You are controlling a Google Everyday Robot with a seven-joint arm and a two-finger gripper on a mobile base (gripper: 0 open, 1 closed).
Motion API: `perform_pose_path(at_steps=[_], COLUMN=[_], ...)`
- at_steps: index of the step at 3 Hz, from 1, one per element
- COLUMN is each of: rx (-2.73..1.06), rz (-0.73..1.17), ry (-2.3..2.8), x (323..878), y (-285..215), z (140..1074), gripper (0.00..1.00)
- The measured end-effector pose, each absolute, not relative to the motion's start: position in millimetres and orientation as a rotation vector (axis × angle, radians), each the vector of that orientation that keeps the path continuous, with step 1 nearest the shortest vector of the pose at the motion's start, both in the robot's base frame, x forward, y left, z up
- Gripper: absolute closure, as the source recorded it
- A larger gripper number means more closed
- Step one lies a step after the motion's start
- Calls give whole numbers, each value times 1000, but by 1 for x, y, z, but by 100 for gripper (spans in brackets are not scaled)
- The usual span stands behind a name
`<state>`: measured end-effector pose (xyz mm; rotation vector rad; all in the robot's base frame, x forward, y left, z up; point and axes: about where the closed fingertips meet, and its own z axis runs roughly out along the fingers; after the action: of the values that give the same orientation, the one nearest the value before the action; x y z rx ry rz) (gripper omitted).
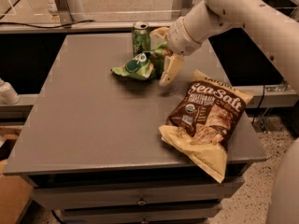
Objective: Move green rice chip bag near green can
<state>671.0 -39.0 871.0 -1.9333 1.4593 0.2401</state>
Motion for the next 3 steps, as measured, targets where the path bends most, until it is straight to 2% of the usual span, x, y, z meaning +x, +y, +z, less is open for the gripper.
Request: perform_pose_path(at_steps=[1, 3], rx=[-1927, -1786], rz=[237, 109], ry=[1480, 1576], x=[666, 657], y=[-44, -103], z=[870, 909], gripper=[0, 0])
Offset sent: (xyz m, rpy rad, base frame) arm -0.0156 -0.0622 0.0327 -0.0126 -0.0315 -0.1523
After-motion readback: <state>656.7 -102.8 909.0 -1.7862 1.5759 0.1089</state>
